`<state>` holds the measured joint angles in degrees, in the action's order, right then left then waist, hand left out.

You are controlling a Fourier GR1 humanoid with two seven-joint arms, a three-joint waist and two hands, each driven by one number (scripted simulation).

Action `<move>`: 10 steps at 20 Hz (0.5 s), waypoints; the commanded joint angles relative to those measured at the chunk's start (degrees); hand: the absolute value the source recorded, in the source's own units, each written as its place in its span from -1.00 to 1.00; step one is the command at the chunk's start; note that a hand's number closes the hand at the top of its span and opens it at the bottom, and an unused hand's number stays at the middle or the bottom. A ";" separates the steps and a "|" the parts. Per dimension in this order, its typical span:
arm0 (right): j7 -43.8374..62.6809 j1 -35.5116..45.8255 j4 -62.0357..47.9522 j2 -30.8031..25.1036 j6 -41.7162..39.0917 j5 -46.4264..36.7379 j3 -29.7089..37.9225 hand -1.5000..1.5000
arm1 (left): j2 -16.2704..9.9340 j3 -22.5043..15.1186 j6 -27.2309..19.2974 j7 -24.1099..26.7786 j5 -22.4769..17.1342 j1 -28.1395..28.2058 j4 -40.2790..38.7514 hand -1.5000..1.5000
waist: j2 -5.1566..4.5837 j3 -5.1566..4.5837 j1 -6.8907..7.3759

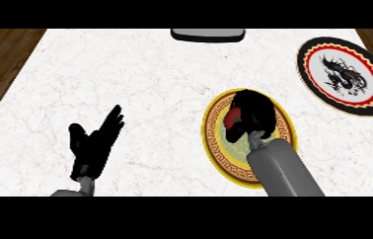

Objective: Pick the tomato from the plate and place it in the plate

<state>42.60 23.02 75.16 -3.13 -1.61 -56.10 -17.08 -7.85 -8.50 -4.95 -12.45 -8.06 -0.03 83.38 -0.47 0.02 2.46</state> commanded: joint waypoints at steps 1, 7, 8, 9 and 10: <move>6.20 9.04 -5.00 2.98 12.83 -5.37 0.90 1.00 | 0.00 0.26 -0.21 -1.17 -0.04 -0.38 -0.47 0.00 | -0.10 0.03 0.41; 9.92 17.54 -11.37 3.10 27.94 -15.82 2.29 1.00 | 0.13 1.01 0.78 1.93 0.19 -0.68 -4.45 0.00 | -0.15 -0.07 -0.69; 13.17 16.59 -9.51 3.10 30.13 -16.17 -0.11 1.00 | 0.23 1.37 -0.18 -1.38 -0.23 -1.94 -2.97 0.00 | 0.18 -0.03 -1.13; 12.45 18.01 -11.66 3.11 33.77 -16.56 3.10 1.00 | 0.09 1.50 0.59 1.13 -0.19 -0.77 -4.00 0.00 | -0.03 -0.04 -0.89; 11.86 17.28 -11.80 3.11 36.09 -17.76 4.35 1.00 | 0.27 0.89 0.06 0.53 0.00 1.44 -1.74 0.00 | 0.16 -0.01 -1.03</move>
<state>51.54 37.95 66.16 -0.35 24.48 -70.16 -14.98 -8.01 -7.43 -4.69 -12.34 -8.28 -0.47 82.22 -0.30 0.15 1.87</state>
